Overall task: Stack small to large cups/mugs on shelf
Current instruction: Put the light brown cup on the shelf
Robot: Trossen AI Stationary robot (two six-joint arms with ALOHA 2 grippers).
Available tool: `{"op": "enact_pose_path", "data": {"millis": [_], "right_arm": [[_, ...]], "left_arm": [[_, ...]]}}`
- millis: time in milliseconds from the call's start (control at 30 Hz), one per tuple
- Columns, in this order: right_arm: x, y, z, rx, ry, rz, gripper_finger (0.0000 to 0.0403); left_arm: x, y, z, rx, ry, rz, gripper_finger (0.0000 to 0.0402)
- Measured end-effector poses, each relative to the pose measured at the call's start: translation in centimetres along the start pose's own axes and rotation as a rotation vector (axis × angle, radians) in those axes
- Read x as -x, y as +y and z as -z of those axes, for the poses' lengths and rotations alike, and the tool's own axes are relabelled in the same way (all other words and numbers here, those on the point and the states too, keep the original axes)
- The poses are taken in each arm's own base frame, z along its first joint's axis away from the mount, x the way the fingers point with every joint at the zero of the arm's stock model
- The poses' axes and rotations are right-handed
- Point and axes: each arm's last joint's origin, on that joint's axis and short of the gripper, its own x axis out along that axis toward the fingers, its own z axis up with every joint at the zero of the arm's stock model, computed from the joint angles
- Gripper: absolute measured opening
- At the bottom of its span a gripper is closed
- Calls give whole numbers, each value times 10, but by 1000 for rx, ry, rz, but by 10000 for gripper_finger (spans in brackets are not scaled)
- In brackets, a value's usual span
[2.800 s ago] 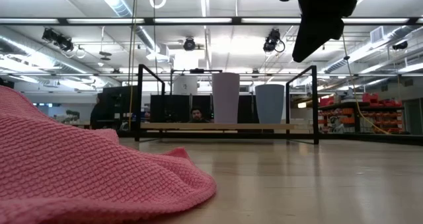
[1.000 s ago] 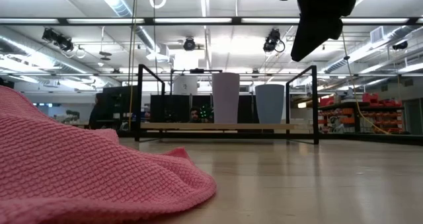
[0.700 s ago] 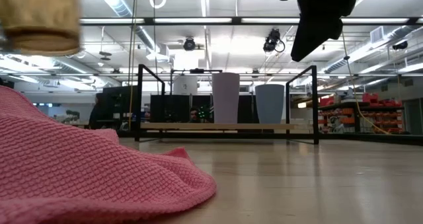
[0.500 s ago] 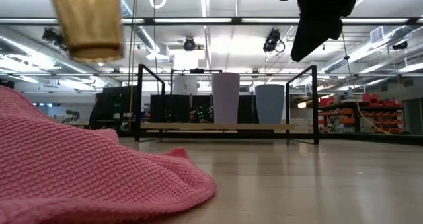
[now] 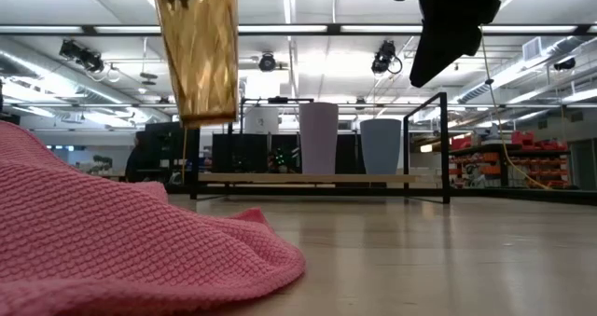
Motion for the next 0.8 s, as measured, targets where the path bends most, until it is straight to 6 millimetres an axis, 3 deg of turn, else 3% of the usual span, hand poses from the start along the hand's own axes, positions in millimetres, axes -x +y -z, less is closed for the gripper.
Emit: {"op": "enact_pose_path", "data": {"millis": [467, 800], "right_arm": [[0, 0, 0, 3, -3, -2, 71], [0, 0, 0, 20, -3, -2, 71]], "left_arm": [[-78, -6, -42, -119, 200, -87, 12], [-86, 0, -61, -134, 167, 54, 12]]}}
